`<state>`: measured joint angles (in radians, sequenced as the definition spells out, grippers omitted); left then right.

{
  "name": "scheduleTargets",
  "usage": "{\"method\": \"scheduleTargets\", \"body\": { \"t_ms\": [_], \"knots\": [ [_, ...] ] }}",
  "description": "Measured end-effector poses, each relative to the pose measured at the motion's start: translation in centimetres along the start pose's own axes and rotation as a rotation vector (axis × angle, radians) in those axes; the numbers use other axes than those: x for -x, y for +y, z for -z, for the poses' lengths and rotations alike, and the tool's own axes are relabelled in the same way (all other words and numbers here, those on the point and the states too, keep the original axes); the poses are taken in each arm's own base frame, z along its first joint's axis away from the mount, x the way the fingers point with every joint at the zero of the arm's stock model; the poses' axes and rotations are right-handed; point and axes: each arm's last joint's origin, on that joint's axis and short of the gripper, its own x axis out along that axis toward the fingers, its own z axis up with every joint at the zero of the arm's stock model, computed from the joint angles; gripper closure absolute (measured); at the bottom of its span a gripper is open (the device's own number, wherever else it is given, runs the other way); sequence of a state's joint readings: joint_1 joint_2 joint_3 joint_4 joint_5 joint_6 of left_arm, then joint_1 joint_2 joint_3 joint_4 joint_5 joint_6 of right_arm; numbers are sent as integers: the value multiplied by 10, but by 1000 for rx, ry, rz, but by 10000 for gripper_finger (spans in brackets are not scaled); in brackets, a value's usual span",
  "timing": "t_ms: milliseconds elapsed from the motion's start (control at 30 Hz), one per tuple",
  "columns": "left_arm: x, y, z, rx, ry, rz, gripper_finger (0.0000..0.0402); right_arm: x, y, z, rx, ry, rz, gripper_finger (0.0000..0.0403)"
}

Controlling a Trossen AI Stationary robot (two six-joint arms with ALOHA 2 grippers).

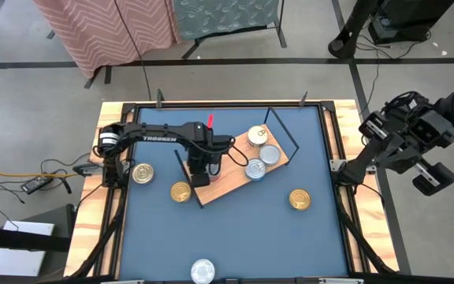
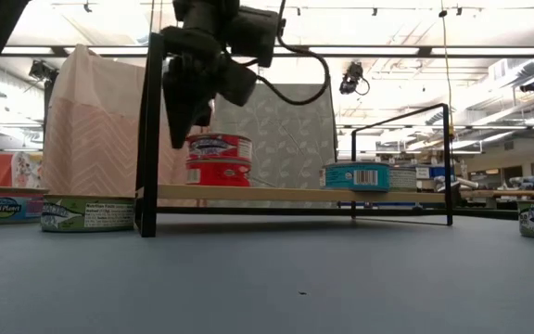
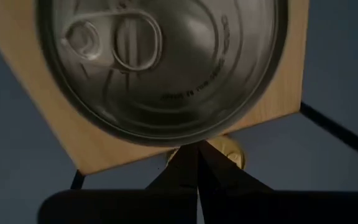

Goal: Stack canned seafood by type on shelf
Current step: Stack the red tuna can on top of the red tuna can on the shelf

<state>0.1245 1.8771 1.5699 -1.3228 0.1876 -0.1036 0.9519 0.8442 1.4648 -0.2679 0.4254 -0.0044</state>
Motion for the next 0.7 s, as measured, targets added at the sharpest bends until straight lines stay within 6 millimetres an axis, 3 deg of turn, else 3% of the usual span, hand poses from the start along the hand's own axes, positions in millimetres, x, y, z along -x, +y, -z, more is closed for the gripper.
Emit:
{"method": "scheduleTargets", "body": {
  "t_ms": [700],
  "knots": [
    [1, -2, -18, 29, -181, 20, 401, -3, 8, -17, 43, -27, -41, 396]
  ]
}}
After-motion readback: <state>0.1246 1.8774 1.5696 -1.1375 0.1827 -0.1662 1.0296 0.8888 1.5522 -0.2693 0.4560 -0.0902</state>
